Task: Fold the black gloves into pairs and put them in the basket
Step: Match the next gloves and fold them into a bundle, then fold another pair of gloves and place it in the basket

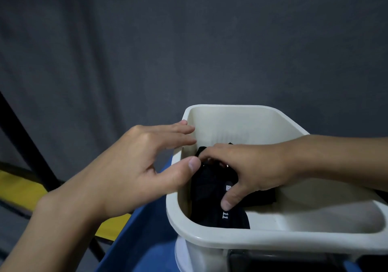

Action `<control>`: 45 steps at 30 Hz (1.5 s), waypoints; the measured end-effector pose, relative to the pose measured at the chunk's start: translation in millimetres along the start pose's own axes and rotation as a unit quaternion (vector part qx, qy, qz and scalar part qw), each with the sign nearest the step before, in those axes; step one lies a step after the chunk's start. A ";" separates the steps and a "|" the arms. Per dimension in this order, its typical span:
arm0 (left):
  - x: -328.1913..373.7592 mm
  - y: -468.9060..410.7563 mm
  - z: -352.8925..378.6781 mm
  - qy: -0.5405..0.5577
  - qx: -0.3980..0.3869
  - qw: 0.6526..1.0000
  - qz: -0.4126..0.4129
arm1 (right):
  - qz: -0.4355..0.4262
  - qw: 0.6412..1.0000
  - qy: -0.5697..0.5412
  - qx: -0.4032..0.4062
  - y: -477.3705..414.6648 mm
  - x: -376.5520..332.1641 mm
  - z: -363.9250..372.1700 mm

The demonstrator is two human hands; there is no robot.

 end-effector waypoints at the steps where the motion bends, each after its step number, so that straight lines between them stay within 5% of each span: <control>1: -0.6 0.1 0.1 0.003 0.001 1.000 -0.002 | -0.001 1.000 0.004 -0.006 1.7 1.7 -0.9; 29: 0.8 -4.2 -1.0 0.017 -0.003 1.000 -0.012 | 0.000 0.999 0.039 0.022 7.6 -1.2 -3.2; 35: 22.4 -9.3 -7.0 0.061 0.013 0.998 -0.030 | 0.012 0.994 0.061 0.087 40.0 -10.8 -23.9; 45: 160.1 -13.6 16.5 0.058 0.058 0.989 0.120 | 0.053 0.965 0.001 0.258 164.6 -0.5 -41.8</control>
Point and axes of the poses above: each hand's wrist, its own y-axis away from the middle knuckle, its own z-axis out of the palm, x = y × z, the point moved 3 cm from there along -y, towards the middle knuckle, and after that the axes turned 3 degrees about y, right-handed, at the moved point
